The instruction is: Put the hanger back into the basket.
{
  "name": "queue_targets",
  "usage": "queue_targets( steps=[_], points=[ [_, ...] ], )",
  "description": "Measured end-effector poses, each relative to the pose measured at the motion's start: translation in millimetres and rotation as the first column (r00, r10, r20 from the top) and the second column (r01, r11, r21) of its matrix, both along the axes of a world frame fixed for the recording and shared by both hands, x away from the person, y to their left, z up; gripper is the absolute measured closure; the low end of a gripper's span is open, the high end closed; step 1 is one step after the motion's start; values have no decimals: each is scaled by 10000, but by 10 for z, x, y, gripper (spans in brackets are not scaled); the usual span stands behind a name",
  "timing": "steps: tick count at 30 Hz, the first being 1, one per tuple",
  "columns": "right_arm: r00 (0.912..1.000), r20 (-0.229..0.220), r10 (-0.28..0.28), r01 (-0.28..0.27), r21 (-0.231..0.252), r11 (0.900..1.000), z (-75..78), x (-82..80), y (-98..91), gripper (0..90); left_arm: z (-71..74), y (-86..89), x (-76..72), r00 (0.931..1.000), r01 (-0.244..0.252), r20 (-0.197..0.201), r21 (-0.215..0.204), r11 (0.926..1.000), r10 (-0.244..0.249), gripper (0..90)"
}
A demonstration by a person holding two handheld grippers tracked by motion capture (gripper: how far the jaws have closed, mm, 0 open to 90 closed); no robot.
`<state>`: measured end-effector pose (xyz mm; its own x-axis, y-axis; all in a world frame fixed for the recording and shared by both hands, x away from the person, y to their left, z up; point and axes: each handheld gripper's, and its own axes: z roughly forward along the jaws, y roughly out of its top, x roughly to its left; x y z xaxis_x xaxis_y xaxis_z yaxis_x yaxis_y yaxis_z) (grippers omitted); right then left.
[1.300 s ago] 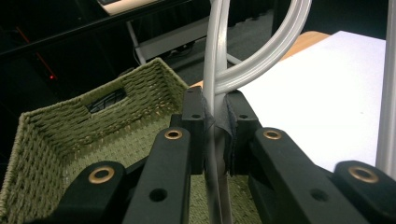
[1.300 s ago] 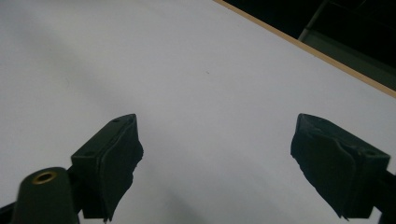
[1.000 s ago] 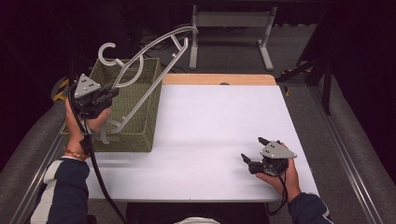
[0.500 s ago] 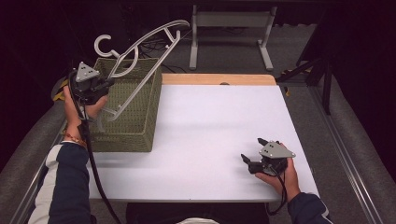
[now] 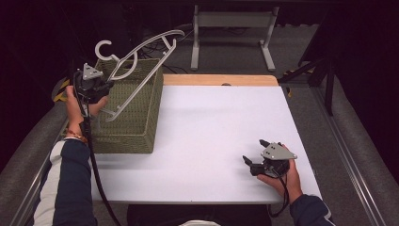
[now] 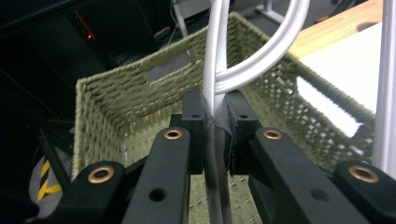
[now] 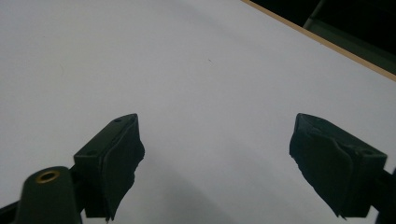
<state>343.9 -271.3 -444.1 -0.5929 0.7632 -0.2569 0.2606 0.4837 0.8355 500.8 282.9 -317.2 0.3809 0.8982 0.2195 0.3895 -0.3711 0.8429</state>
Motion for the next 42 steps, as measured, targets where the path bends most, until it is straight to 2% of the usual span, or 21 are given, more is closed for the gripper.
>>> queue_targets(
  steps=[5, 9, 16, 20, 21, 26, 28, 29, 32, 33, 36, 38, 42],
  points=[
    [10000, -24, 8, -8, -41, 10000, -3, -1, 6, 172, -99, 53, 39, 9990, -266, -361, 445, 9987, 282, 812],
    [10000, -45, 3, -3, -66, 10000, -9, 1, 10, 173, -157, 86, 61, 9980, -420, -454, 405, 9983, 438, 812],
    [10000, -65, -6, 5, -85, 10000, -11, 3, 12, 177, -189, 115, 73, 9960, -535, -674, 677, 9963, 580, 811],
    [10000, -84, -6, 5, -87, 10000, -12, 5, 11, 179, -212, 134, 69, 9956, -601, -676, 683, 9959, 647, 810],
    [10000, -98, 14, -16, -114, 9999, -11, 3, 13, 180, -235, 153, 62, 9945, -606, -811, 625, 9962, 656, 810],
    [9999, -110, 65, -66, -136, 9999, -14, 5, 20, 185, -267, 176, 47, 9938, -631, -878, 590, 9963, 682, 803],
    [9999, -131, 91, -94, -168, 9998, -15, 3, 25, 187, -267, 182, 44, 9922, -855, -854, 599, 9945, 904, 789],
    [9998, -145, 108, -111, -180, 9998, -16, 1, 29, 188, -267, 192, 43, 9925, -794, -891, 535, 9954, 840, 787],
    [9998, -154, 153, -156, -199, 9997, -19, 1, 37, 191, -273, 198, 46, 9907, -857, -1000, 710, 9938, 926, 755],
    [9998, -150, 159, -163, -222, 9996, -20, 1, 38, 191, -277, 199, 45, 9906, -844, -1019, 655, 9943, 908, 752],
    [9997, -155, 182, -186, -248, 9995, -21, 1, 40, 192, -257, 215, 36, 9924, -828, -870, 535, 9951, 872, 750],
    [9997, -159, 191, -195, -235, 9995, -21, 1, 38, 192, -247, 202, 30, 9923, -871, -839, 540, 9947, 915, 706],
    [9996, -171, 220, -224, -264, 9994, -20, 0, 38, 192, -237, 162, 8, 9946, -694, -738, 420, 9967, 724, 722]
  ],
)
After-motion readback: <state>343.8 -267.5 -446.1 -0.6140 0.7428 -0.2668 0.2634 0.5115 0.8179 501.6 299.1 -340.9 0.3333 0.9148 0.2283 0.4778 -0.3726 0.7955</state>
